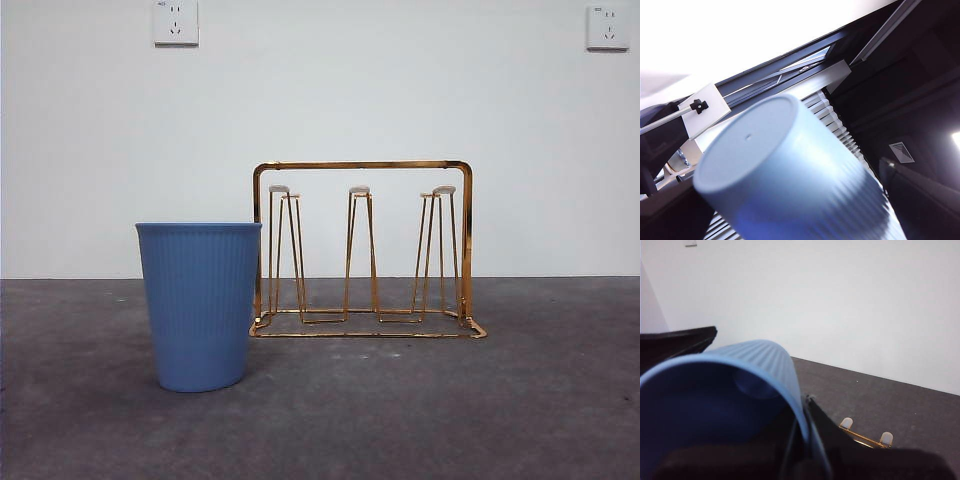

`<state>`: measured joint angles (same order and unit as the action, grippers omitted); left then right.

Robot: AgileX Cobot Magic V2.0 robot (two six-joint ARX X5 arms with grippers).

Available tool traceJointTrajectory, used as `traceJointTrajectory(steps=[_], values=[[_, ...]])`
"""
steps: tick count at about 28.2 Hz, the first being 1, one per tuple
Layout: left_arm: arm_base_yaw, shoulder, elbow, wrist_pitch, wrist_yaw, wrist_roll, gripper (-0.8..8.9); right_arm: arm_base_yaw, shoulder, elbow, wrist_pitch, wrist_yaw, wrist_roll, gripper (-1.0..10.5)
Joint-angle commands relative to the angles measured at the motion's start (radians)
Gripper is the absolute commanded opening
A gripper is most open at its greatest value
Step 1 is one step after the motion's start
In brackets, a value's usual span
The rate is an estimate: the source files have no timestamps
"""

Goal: Pick up cup 1,put cup 1 in the cup rack,pick up cup 2,put cup 2 in the cup rack

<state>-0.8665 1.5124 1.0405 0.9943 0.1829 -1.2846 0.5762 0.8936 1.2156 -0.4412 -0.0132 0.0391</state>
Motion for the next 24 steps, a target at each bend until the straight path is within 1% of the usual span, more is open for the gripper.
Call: traceJointTrajectory(steps=[1, 3, 5, 11, 16, 17, 19, 20, 23, 24], values=[[-0.001, 0.003, 0.003, 0.032, 0.008, 0.002, 4.68, 0.0, 0.005, -0.007, -0.024, 0.007, -0.014, -0.2], [-0.001, 0.003, 0.003, 0.032, 0.007, 0.002, 3.83, 0.0, 0.005, -0.007, -0.025, 0.021, -0.014, -0.2], [-0.001, 0.003, 0.003, 0.032, 0.008, 0.002, 3.27, 0.0, 0.005, -0.007, -0.025, 0.032, -0.014, -0.1], [-0.001, 0.003, 0.003, 0.031, 0.008, 0.003, 1.26, 0.0, 0.005, -0.007, -0.039, 0.032, -0.017, -0.1], [-0.001, 0.003, 0.003, 0.012, 0.011, 0.014, 1.14, 0.0, 0.005, -0.007, -0.04, 0.032, -0.017, 0.0], [-0.001, 0.002, 0.003, 0.009, 0.016, 0.015, 0.94, 0.0, 0.005, -0.007, -0.04, 0.032, -0.017, 0.0], [-0.001, 0.003, 0.003, 0.004, 0.023, 0.026, 0.08, 0.0, 0.005, -0.007, -0.045, 0.032, -0.017, 0.1], [-0.001, 0.002, 0.003, 0.0, 0.026, 0.035, -0.12, 0.0, 0.005, -0.007, -0.049, 0.032, -0.016, 0.1], [-0.001, 0.002, 0.003, -0.007, 0.027, 0.039, -0.08, 0.0, 0.005, -0.007, -0.067, 0.032, -0.016, 0.2], [0.0, 0.002, 0.003, -0.008, 0.027, 0.044, -0.08, 0.0, 0.005, -0.006, -0.073, 0.032, -0.016, 0.5]])
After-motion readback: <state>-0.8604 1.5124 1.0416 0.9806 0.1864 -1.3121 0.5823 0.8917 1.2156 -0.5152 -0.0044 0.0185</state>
